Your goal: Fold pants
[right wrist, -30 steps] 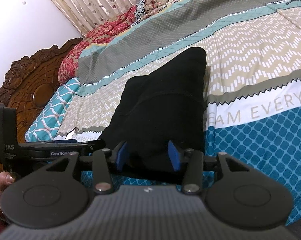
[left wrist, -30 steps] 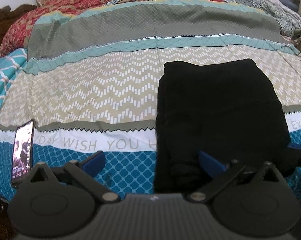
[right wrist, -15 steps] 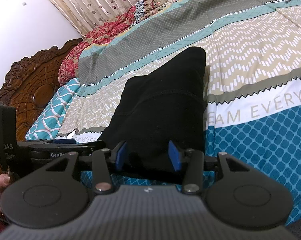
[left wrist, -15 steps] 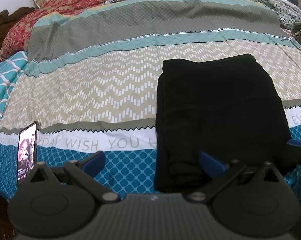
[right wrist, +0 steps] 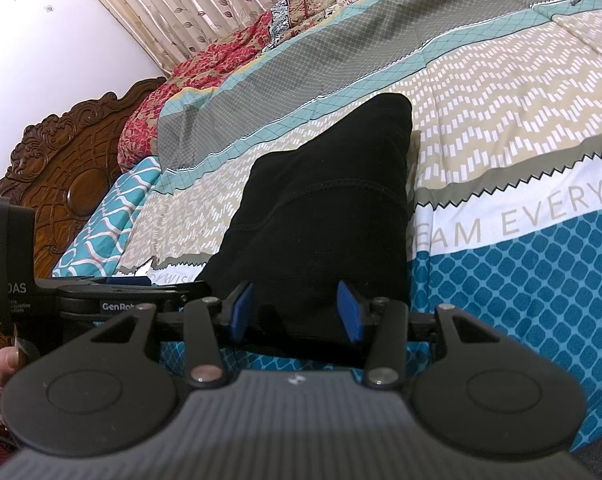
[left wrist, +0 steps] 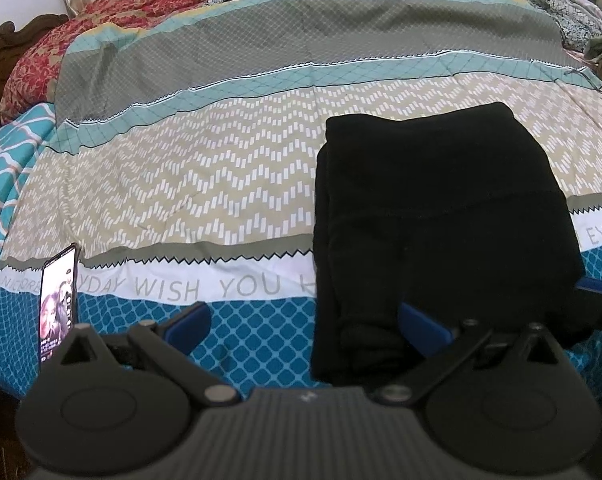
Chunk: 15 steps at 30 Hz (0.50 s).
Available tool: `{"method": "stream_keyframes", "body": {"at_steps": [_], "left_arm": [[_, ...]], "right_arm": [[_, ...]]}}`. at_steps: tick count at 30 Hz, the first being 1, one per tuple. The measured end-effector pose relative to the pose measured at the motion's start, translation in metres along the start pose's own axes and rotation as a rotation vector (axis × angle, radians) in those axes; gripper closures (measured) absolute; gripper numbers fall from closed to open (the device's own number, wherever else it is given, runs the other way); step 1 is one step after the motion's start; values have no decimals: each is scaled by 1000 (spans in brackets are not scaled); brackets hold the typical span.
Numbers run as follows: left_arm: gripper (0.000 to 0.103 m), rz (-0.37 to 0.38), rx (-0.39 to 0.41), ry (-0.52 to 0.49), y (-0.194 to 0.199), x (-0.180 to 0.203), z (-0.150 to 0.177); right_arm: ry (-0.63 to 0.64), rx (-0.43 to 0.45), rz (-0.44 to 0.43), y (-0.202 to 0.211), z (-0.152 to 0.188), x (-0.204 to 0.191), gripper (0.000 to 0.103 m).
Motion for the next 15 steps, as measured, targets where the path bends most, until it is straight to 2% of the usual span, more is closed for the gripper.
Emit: {"method": "stream_keyframes", "body": {"at_steps": [3,8,12,15], "left_arm": [[0,-4,3,-3,1,0,0],[0,-15,22,-11,9,-2,-1],[0,-22,55,-9,20,-5,-3],[0,-35,81,-9,28,-8,-6]], "right_arm": [[6,-1,3,0,0,-1,53],[51,15,1,8,-2,-11,43],[97,54,-28,20,-6,-27,43],[130,80,-16,24,-8,-37,42]]}}
Point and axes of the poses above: each gripper's, at about its wrist camera, not at the fingertips, and y roughly against the way its jaws point, x to its right, z to its underside, the point moved 6 cm from there along -y, roughly the way its jaws point, and after that the axes turned 4 degrees about -x, right-handed, at the moved point
